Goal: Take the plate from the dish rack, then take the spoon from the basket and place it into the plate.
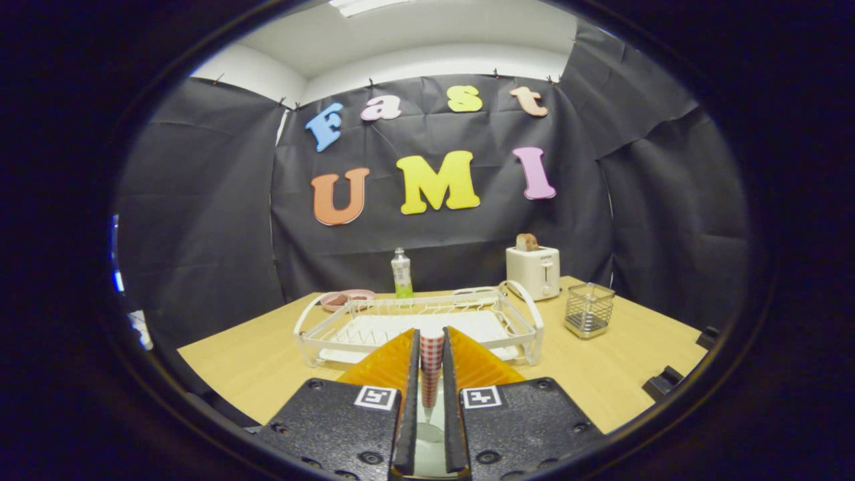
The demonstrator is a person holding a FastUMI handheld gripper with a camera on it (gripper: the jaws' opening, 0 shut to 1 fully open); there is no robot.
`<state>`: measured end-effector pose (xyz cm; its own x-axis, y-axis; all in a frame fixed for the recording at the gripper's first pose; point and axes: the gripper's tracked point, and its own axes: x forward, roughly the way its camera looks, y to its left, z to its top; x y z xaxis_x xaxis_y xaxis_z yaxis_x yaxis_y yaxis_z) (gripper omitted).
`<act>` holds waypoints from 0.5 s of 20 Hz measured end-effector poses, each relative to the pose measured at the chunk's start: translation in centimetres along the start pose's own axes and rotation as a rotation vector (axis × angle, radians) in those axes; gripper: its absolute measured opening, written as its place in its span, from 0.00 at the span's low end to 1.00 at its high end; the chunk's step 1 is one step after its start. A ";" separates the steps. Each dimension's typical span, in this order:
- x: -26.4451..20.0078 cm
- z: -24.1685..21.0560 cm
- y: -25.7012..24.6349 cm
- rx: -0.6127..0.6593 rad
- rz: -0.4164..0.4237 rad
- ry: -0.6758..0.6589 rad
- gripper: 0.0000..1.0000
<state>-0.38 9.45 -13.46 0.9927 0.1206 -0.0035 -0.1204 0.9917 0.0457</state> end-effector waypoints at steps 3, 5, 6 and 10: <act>0.0 -0.2 -1.4 -0.010 -0.020 0.043 0.30; -0.1 -0.2 -2.1 -0.012 -0.014 0.083 0.34; -0.2 -0.1 -2.6 -0.021 -0.019 0.093 0.42; -1.6 2.4 -4.6 -0.039 -0.062 0.034 0.85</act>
<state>-1.42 4.62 -11.23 0.9975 0.0596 -0.0390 -0.0594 0.9982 0.0052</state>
